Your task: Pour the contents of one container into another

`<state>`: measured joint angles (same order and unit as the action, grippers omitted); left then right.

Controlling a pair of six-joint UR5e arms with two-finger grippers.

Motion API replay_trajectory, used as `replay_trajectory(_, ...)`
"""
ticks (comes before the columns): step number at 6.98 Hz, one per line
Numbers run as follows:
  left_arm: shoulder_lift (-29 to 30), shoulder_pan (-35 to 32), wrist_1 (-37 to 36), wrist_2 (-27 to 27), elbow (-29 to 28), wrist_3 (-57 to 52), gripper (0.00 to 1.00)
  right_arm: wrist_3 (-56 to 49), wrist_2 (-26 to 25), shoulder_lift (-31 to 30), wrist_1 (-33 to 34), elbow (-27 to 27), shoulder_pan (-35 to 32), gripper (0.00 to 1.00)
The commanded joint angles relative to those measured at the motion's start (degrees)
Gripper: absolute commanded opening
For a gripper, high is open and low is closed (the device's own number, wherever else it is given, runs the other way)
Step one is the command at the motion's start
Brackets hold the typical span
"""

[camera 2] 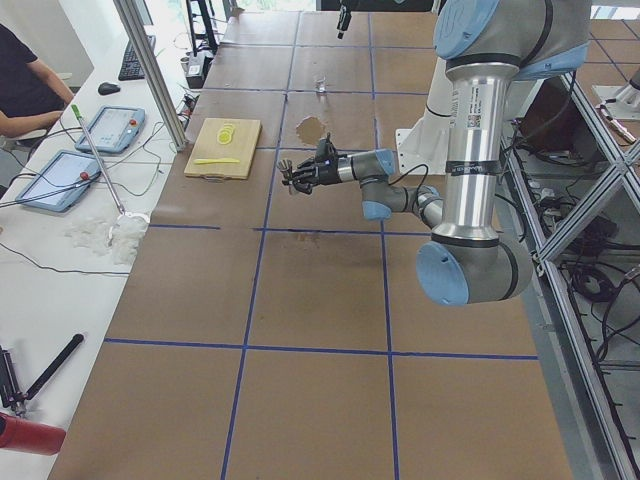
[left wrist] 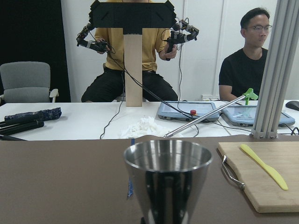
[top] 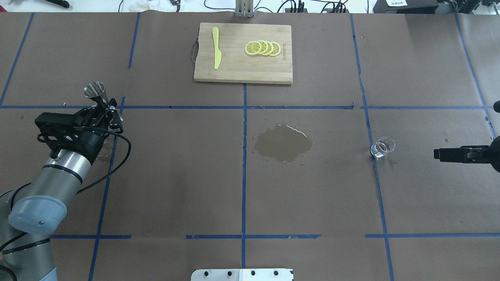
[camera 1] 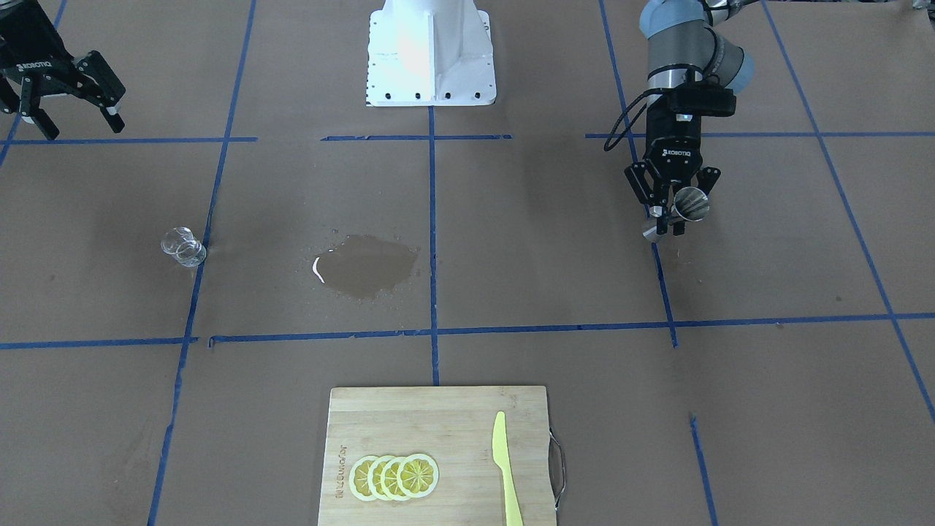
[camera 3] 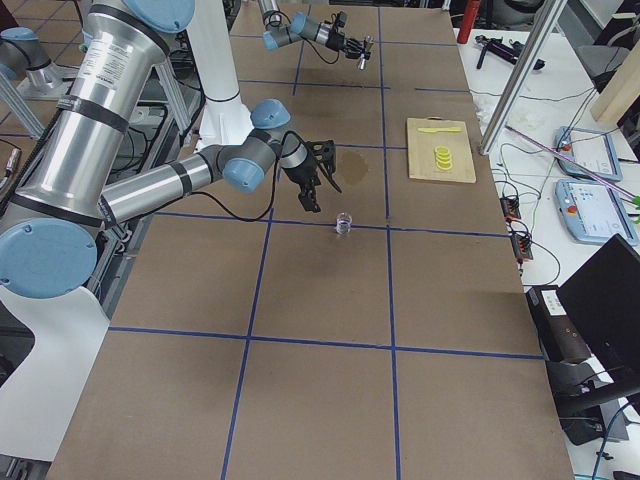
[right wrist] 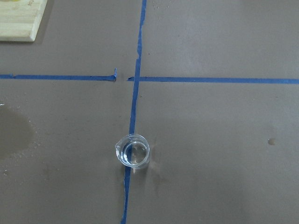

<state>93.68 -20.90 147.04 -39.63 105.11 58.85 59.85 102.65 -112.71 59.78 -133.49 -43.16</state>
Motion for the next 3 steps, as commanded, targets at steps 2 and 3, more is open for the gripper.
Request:
replay_trajectory(2, 4.48, 0.51, 0.01, -1.4, -0.61, -0.84, 0.0, 1.93, -10.76, 0.29, -3.26, 0.16, 5.51, 1.0)
replay_trajectory(3, 5.28, 0.51, 0.01, -3.85, -0.26, -0.93, 0.0, 3.32, -15.15, 0.38, -3.44, 0.51, 8.59, 1.0)
